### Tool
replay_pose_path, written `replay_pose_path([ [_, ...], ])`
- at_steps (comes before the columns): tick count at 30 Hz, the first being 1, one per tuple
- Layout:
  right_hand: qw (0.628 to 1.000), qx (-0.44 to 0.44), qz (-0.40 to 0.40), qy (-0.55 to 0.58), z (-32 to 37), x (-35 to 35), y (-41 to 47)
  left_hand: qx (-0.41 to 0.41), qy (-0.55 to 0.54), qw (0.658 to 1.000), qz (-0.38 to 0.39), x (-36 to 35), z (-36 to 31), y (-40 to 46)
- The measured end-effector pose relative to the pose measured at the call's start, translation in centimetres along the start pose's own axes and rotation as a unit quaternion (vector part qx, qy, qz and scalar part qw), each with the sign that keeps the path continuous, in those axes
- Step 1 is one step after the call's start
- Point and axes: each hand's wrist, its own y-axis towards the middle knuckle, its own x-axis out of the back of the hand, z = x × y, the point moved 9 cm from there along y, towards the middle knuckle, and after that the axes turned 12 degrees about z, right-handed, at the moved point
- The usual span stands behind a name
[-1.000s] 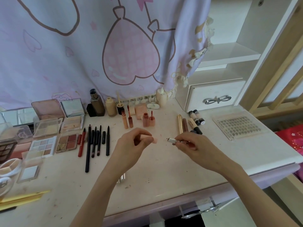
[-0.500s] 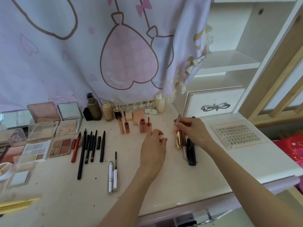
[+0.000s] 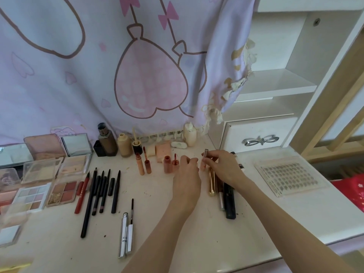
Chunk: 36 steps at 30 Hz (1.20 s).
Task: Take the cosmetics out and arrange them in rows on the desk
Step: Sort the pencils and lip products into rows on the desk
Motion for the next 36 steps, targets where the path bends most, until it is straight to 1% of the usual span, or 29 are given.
replay_pose_path([
  [9,0.999,-0.007,-0.017,-0.042,-0.5,-0.3,0.1,0.004,-0.071,0.996,-0.052,0.3,0.3,0.6],
  [13,0.997,-0.012,-0.034,-0.064,-0.6,-0.2,0.0,0.001,-0.091,0.994,-0.053,0.1,0.6,0.9],
  [19,0.996,-0.018,-0.027,-0.080,-0.7,-0.4,-0.1,0.012,-0.104,0.994,-0.037,-0.4,1.0,1.2],
  [25,0.997,-0.035,-0.060,-0.040,-1.2,0.7,-1.4,0.010,-0.118,0.992,-0.038,-0.2,0.6,0.0],
  [29,0.994,-0.046,-0.096,-0.007,-1.4,1.9,-3.8,-0.005,-0.110,0.993,-0.035,-0.2,0.3,-1.9],
  [32,0.989,-0.078,-0.127,0.016,-1.8,2.8,-6.4,-0.034,-0.089,0.995,-0.035,-0.3,0.1,-3.5],
  [34,0.986,-0.115,-0.119,0.017,-2.3,2.7,-8.0,-0.054,-0.057,0.997,-0.025,-0.7,0.1,-4.4],
  [36,0.983,-0.160,-0.087,0.012,-2.8,2.1,-9.2,-0.064,-0.016,0.998,-0.006,-1.1,0.4,-5.1],
])
